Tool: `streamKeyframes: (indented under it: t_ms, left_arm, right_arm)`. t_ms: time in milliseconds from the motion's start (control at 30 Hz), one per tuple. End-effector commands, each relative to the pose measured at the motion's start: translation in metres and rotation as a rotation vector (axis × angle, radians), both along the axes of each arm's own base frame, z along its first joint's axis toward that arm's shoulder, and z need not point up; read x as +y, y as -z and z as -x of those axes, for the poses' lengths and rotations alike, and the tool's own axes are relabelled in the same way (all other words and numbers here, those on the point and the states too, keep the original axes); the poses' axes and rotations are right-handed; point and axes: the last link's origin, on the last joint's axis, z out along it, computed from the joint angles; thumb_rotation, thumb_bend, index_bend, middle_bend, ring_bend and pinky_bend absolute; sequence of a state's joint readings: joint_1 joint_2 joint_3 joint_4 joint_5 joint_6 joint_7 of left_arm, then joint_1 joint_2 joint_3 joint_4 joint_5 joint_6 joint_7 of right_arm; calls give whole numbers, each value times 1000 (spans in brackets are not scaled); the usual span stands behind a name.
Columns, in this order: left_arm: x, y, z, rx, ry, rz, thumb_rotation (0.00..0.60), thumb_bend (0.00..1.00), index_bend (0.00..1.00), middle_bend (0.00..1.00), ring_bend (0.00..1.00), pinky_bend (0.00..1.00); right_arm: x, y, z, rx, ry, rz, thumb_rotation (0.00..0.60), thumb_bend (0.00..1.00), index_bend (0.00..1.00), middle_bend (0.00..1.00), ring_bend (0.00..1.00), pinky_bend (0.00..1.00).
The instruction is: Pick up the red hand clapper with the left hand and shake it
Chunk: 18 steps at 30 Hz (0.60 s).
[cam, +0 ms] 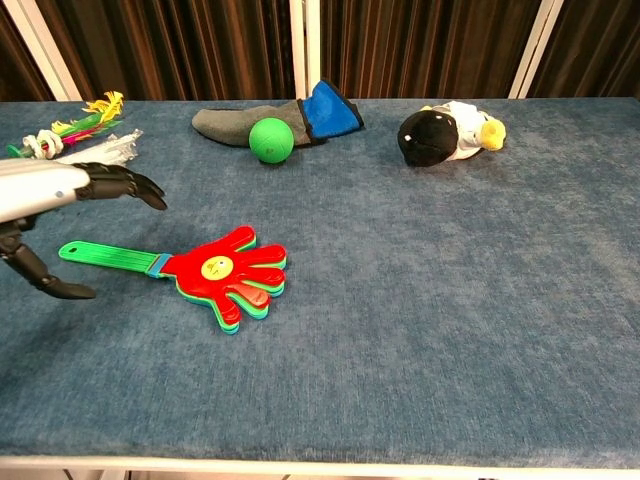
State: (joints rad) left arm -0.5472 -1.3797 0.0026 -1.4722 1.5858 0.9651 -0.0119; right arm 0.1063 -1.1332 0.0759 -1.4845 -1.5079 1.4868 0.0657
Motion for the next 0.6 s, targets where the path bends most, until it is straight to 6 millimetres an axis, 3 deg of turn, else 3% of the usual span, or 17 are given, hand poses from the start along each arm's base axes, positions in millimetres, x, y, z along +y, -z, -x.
streamKeyframes:
  t_ms: [33,367,600]
  left_arm:
    - [6,8,-2,7,-12,18,600,158,181,78,0,0]
    - [25,22,-2,31,-60,61,600,237,225,78,0,0]
    - [27,26,-2,41,-72,81,600,253,239,84,0,0]
  right_arm:
    - [0,-1,1,1,-1,0,600,297,0,0,0,0]
    - [-1,3,2,2,-3,-13,600,297,0,0,0,0]
    - [-2,4,3,3,4,-13,600,298,0,0,0,0]
